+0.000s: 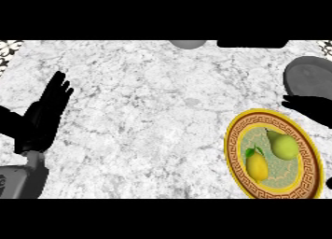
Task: Pick the lemon from the plate and place it in the pan
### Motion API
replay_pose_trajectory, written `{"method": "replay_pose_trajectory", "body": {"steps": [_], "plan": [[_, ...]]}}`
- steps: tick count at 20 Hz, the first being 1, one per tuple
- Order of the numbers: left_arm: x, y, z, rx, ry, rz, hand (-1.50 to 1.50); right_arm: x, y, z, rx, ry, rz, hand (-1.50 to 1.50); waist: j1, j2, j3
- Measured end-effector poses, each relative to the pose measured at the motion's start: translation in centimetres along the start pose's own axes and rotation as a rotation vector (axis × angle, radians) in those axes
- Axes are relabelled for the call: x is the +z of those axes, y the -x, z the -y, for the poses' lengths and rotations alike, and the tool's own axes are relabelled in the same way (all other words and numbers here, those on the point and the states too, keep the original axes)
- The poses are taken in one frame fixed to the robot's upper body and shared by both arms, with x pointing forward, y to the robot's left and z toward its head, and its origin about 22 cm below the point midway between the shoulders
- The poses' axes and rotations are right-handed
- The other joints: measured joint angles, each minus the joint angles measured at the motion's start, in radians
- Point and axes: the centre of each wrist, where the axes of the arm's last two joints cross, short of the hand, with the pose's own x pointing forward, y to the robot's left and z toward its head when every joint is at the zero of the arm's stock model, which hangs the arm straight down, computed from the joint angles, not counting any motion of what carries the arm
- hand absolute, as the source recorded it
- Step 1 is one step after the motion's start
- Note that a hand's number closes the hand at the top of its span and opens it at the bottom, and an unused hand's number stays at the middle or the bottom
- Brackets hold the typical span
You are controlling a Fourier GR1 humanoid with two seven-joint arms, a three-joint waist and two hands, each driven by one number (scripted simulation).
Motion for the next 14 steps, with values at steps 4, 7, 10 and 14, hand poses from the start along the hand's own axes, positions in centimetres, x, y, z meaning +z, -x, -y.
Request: {"method": "replay_pose_trajectory", "body": {"steps": [4,7,10,14], "plan": [[-0.1,0.1,0.6,0.004,-0.001,-0.001,0.0,-1.2,-1.5,-0.7,0.071,-0.175,-0.048,-1.5,-0.003,0.0,0.0],[0.2,0.2,0.3,0.006,-0.009,-0.001,0.0,-1.2,-2.6,-1.6,0.108,-0.248,-0.057,-1.5,-0.011,-0.002,0.001],[0.0,-0.4,-0.3,0.005,-0.016,-0.004,0.0,-1.3,-4.2,-2.2,0.153,-0.28,-0.062,-1.5,-0.015,-0.003,0.001],[0.0,-0.1,0.0,0.005,-0.021,-0.004,0.0,-1.1,-5.6,-2.9,0.265,-0.288,-0.092,-1.5,-0.018,-0.004,0.001]]}}
